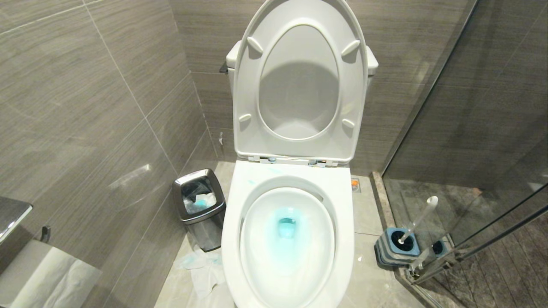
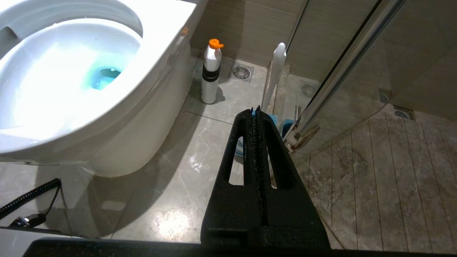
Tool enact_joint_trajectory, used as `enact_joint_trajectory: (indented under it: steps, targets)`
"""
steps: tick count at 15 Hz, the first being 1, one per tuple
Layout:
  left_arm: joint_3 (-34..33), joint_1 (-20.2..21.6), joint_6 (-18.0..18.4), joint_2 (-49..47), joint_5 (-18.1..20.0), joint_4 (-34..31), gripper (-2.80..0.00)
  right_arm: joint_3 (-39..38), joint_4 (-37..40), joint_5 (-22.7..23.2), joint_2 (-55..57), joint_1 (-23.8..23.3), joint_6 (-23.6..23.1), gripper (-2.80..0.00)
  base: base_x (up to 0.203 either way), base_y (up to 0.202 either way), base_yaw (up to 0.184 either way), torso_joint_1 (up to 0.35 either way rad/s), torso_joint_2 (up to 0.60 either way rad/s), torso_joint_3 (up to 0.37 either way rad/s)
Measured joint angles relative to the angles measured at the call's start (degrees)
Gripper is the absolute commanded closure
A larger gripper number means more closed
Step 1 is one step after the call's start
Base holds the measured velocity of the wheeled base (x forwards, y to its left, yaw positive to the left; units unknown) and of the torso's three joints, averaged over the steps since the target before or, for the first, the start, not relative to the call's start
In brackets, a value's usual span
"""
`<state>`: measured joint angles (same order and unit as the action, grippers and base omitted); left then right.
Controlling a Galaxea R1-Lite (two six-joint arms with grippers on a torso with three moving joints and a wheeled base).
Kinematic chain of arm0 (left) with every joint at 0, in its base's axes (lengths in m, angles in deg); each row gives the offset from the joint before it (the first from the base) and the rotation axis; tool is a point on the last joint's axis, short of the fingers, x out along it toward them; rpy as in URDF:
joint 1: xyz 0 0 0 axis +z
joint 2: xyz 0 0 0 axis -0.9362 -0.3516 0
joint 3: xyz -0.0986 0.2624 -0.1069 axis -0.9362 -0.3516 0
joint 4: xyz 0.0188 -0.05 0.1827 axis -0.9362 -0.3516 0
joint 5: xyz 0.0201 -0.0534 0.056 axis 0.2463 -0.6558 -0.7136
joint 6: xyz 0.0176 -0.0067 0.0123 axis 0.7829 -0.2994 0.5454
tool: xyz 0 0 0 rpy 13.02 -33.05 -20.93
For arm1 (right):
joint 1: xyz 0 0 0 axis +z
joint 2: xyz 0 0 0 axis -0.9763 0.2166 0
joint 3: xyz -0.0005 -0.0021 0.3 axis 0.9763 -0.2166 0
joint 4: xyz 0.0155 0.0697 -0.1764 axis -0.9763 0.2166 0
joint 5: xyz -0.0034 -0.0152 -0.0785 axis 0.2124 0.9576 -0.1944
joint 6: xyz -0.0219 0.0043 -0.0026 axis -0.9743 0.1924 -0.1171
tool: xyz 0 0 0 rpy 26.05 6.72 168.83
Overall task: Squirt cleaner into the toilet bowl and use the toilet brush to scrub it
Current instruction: Flush the toilet
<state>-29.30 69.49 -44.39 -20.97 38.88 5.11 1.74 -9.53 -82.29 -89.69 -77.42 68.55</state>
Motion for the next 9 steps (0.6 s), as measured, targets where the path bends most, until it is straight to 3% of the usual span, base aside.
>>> enact_joint_trajectory:
  steps: [7,9]
  targets:
    - [0.00,0.00,-0.02,0.00,0.00,-0.01,0.00,0.00,-0.13,-0.06,0.02,0.00,0.65,0.00,0.000,0.000,0.000,0.000,0.00,0.000]
    - [0.00,0.00,0.00,0.00,0.00,0.00,0.00,0.00,0.01,-0.35,0.02,0.00,3.23,0.00,0.000,0.000,0.000,0.000,0.00,0.000]
